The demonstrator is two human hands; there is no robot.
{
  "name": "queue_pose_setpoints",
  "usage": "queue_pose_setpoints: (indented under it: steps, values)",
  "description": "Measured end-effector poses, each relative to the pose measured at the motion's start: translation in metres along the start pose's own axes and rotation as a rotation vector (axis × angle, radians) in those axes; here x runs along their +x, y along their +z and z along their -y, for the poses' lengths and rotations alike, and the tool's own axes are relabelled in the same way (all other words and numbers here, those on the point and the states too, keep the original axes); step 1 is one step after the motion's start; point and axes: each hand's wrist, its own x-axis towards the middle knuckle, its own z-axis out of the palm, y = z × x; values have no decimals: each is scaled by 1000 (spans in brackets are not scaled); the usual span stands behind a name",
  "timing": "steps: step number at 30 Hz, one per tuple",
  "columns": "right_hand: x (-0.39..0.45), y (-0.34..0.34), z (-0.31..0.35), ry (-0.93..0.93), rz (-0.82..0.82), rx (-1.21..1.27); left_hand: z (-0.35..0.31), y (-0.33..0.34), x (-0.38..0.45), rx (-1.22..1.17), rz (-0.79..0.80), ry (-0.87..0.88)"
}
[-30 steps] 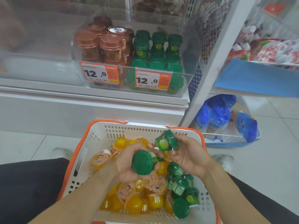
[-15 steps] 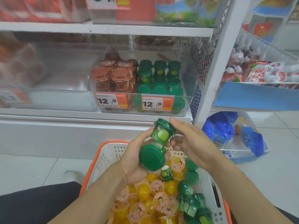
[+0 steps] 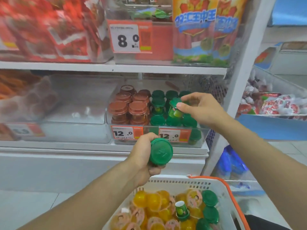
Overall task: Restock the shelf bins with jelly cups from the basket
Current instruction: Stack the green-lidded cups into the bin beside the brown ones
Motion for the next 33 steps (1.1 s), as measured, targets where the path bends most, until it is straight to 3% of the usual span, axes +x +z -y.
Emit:
queue_pose_setpoints:
  steps: [5, 11, 19, 29, 33]
  values:
    - [60, 24, -21, 2, -31, -240, 1, 16, 16, -162, 29, -72]
    - [95, 44, -42, 11, 18, -400, 9, 31, 26, -115, 124, -149]
    - [102, 51, -58, -43, -70, -425, 10, 38, 30, -93, 103, -161]
    - [89, 46, -46, -85, -15, -523, 7, 29, 26, -134, 84, -133]
    - [63, 33, -12, -182, -202, -319, 1, 24, 29, -193, 120, -100]
